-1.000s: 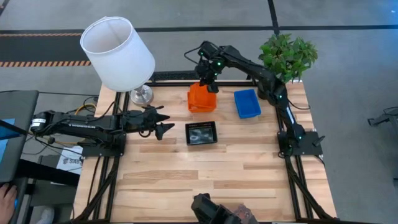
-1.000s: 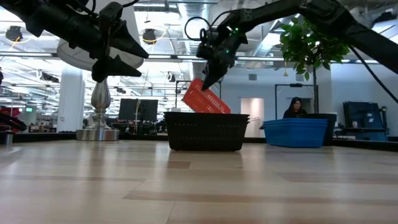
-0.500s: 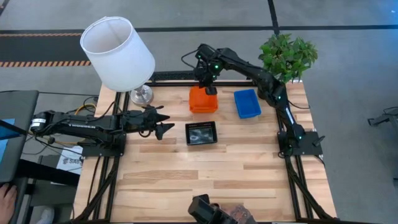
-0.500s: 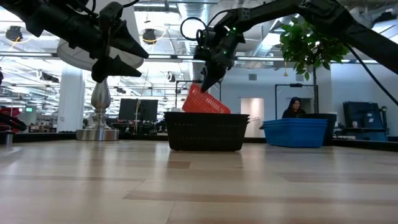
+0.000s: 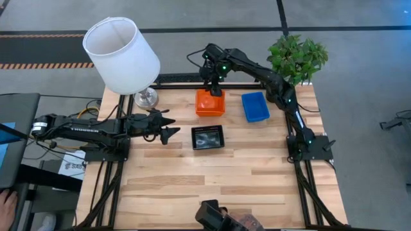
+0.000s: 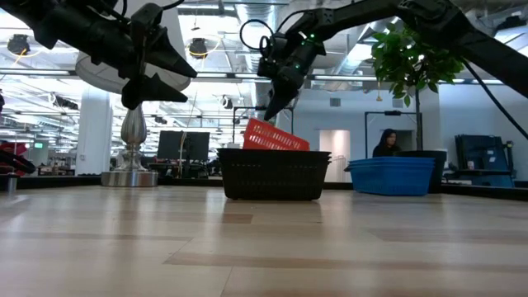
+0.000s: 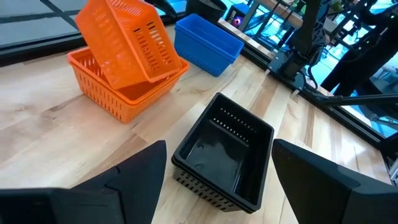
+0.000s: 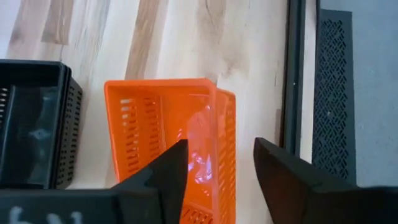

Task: Stack baskets by color
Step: Stack the orange bin on the top orange bin

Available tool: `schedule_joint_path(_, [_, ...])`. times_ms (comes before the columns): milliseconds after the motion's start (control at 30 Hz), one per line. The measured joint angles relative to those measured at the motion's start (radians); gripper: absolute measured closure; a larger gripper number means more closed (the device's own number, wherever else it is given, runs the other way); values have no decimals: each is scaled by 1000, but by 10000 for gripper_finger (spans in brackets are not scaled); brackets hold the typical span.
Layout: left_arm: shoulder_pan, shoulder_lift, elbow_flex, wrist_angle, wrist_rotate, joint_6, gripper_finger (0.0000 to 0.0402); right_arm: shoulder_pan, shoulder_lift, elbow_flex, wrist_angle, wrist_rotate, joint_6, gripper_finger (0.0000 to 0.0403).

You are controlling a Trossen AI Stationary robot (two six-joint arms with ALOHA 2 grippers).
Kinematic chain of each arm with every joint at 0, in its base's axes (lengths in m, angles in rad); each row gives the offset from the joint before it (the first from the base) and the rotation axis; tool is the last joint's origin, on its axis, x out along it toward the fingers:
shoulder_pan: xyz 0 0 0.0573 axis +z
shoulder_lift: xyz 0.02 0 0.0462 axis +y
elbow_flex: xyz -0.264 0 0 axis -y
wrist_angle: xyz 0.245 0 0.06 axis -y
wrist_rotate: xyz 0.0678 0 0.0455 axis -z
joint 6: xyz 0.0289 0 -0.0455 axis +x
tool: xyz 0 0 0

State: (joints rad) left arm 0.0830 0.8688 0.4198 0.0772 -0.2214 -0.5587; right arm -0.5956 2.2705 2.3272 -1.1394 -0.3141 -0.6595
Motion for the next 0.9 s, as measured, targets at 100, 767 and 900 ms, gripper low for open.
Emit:
schedule_joint_path(100, [0, 0, 0, -6, 0, 4, 123, -1, -2, 0, -29, 1, 5, 188])
schedule_joint_path(767, [0, 0, 0, -19, 1, 4, 123, -14, 9, -83, 16, 41, 5, 198])
schedule_joint_path(900, [0, 0, 0, -19, 0, 5, 123, -14, 10, -141, 65, 59, 7, 200])
